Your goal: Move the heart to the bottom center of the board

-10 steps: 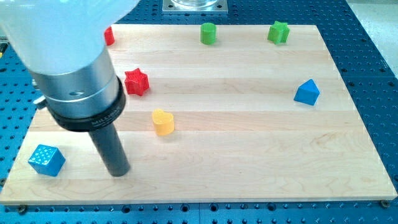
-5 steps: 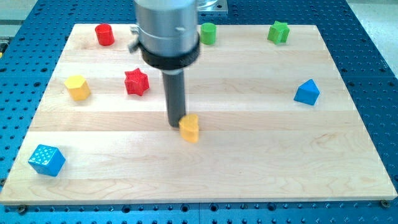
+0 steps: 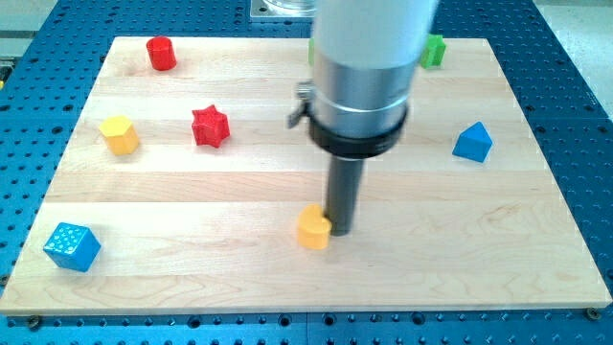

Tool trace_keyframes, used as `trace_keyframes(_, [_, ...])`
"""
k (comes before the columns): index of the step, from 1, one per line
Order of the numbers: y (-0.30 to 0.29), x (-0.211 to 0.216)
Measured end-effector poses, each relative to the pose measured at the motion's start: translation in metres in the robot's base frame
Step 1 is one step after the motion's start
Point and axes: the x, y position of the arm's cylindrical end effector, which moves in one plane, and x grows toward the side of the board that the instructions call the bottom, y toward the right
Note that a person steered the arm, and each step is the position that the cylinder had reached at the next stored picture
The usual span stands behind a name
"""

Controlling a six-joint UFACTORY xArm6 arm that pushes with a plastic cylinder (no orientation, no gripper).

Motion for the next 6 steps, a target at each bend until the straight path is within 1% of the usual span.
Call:
trace_keyframes(1, [-0.009, -0.02])
trace_keyframes(2, [-0.059, -0.018])
trace_keyframes(3, [-0.067, 0.027])
trace_keyframes(4, [-0.08, 0.018])
trace_keyframes(5, [-0.075, -0.001])
trace_keyframes(6, [-0.052, -0.005])
